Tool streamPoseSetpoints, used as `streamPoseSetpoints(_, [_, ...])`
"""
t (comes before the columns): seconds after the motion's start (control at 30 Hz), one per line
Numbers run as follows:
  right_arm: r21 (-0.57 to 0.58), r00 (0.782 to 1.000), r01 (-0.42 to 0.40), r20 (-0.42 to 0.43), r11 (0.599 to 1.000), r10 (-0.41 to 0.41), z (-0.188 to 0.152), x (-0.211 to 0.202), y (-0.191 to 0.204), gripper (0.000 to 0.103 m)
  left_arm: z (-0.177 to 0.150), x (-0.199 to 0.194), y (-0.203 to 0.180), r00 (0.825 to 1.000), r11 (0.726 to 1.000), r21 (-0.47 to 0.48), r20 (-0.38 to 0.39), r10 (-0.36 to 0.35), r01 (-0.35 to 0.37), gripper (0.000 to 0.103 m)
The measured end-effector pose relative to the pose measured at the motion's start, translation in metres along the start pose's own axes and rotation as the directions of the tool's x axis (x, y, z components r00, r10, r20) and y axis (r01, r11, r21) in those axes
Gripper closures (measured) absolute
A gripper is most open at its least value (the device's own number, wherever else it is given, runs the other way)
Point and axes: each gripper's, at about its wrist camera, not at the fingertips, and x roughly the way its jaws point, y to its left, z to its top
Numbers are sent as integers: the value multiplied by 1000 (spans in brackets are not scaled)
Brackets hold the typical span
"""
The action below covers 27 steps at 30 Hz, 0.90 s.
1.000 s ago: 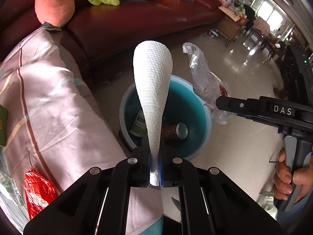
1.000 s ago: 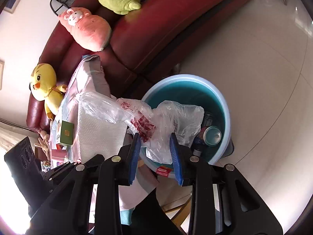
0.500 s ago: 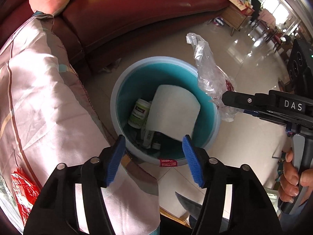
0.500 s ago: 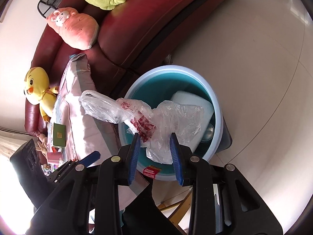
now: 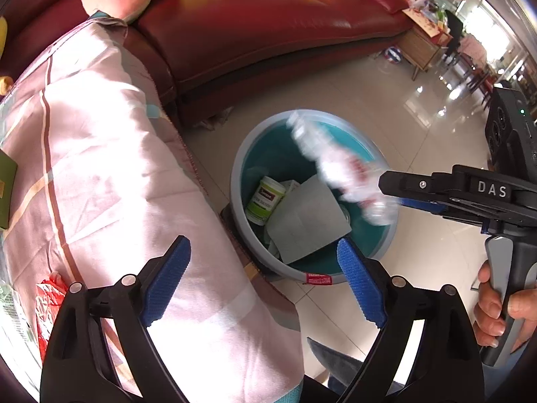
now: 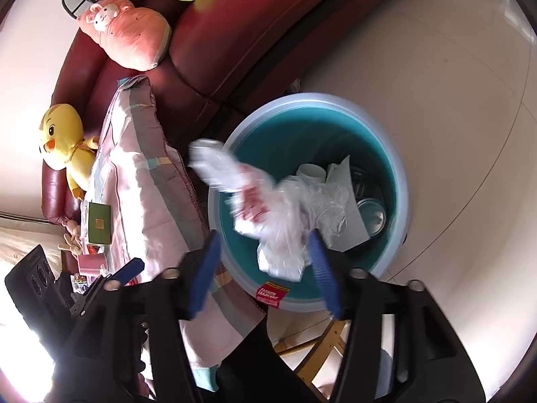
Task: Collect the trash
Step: 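Carry the towel and plastic bag over the bucket and release them, then move both tools back over the table toward the red snack bag and clear packet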
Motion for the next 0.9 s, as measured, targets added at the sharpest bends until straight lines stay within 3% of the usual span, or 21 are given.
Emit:
streamPoseSetpoints(0.2, [21, 1000, 13, -5, 1000, -13, 0, 2, 4, 31, -5, -4, 14, 1000, 1000, -20, -7, -7, 7, 12])
streamPoseSetpoints(0.53, [32, 999, 33, -12, 999, -33, -7, 0, 13, 28, -18, -20, 34, 1000, 999, -51, 18, -7, 8, 12])
streamPoseSetpoints(0.9, [-38, 999, 38, -22, 999, -38, -25, 4, 57, 28, -52, -59, 86, 997, 993, -119, 72, 26, -17, 12])
